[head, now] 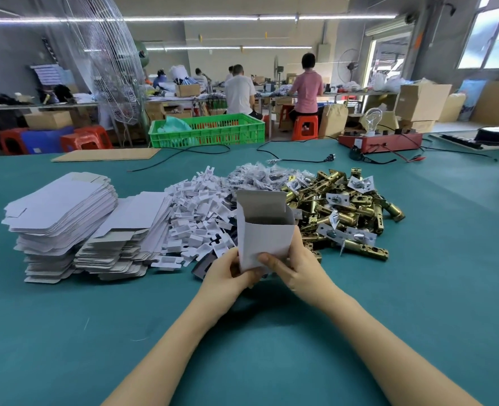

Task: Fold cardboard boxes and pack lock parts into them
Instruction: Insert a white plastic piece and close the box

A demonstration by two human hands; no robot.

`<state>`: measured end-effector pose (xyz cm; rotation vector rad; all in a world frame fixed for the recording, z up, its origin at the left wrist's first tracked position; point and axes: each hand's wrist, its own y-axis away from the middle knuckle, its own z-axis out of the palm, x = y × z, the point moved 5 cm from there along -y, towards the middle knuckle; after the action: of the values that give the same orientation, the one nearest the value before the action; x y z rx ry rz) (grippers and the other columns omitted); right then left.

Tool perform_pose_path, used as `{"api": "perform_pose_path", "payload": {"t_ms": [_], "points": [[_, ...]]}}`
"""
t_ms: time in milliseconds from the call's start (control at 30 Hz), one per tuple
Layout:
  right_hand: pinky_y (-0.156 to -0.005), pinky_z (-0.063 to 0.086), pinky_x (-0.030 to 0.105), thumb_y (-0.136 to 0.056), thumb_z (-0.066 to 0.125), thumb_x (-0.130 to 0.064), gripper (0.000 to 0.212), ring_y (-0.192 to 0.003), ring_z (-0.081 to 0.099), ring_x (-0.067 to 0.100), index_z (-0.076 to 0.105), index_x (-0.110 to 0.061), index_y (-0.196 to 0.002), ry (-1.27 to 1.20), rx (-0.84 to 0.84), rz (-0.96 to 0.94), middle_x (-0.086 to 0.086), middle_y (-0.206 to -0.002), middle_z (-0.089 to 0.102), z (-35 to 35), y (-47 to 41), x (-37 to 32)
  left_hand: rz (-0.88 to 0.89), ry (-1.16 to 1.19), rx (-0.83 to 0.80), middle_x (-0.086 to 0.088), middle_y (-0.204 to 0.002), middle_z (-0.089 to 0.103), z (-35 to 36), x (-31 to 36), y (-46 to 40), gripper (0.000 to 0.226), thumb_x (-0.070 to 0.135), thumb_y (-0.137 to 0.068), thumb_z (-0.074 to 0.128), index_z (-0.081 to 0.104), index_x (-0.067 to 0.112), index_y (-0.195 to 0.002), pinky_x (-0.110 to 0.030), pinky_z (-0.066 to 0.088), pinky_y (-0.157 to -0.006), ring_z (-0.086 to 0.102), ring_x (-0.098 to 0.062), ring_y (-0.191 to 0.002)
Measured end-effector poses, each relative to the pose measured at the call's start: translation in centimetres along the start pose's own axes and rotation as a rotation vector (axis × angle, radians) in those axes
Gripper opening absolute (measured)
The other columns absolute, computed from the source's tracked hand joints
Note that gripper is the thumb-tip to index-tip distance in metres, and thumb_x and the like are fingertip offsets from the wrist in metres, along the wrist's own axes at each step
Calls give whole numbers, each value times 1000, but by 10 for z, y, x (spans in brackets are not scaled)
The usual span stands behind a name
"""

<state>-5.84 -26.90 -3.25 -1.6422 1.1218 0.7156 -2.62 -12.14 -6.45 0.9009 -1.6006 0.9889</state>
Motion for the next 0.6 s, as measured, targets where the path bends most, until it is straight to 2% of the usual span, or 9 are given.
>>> {"api": "perform_pose_path", "payload": {"t_ms": [67,133,233,300,367,400,467,533,600], "points": [[-84,56,28,-81,70,-46,49,-103,63,3,37,-67,-111,-55,-11,16,-20,-110,64,-1,1,2,-39,26,-26,1,-79,70,1,0,1,22,11,-82,73,66,12,-103,-22,48,-66,62,-10,-71],[-87,55,30,-78,73,-41,48,-106,63,6,46,-59,-114,-90,-47,57,-20,-113,65,-1,-1,8,-50,-28,-54,3,-81,73,2,2,3,21,14,-80,75,68,15,-100,-21,49,-68,64,-9,-73],[-89,51,23,-72,74,-48,48,-105,62,0,51,-52,-113,-47,-74,117,-25,-110,65,-5,0,14,-24,-327,-18,10,-84,74,-3,6,7,27,41,-67,73,69,31,-92,-22,51,-70,66,-7,-79],[-90,50,24,-68,74,-52,45,-104,61,-3,54,-50,-108,32,-118,136,-28,-107,66,-4,2,18,12,-505,-32,4,-84,72,-5,5,9,31,48,-65,69,69,30,-91,-29,48,-70,62,-17,-84],[-90,50,25,-71,78,-45,38,-103,61,-5,58,-48,-104,84,-157,144,-28,-105,67,-2,5,22,72,-619,-74,1,-85,65,-4,5,12,28,49,-66,68,64,29,-85,-29,39,-67,53,-21,-85],[-90,49,22,-75,78,-41,37,-102,60,-7,58,-48,-104,104,-169,151,-30,-104,66,-2,5,23,98,-684,-76,4,-89,62,-4,4,12,30,51,-65,70,63,31,-87,-28,37,-70,50,-21,-89],[-83,44,8,-78,76,-39,38,-100,56,-15,53,-53,-104,165,-188,143,-41,-101,61,-2,6,21,129,-794,2,10,-101,50,-8,7,13,49,59,-62,72,66,30,-101,-28,38,-83,44,-17,-98],[-76,39,1,-79,75,-42,40,-99,53,-20,48,-56,-106,210,-192,120,-48,-99,57,-1,5,18,167,-712,119,12,-104,45,-14,16,15,66,61,-59,75,63,28,-115,-27,39,-93,46,-14,-104],[-76,39,1,-79,74,-45,42,-99,53,-19,47,-56,-109,221,-176,114,-47,-100,56,-2,5,17,238,-564,133,18,-112,51,-13,21,18,68,44,-68,83,48,37,-127,-20,41,-95,51,-4,-111]]}}
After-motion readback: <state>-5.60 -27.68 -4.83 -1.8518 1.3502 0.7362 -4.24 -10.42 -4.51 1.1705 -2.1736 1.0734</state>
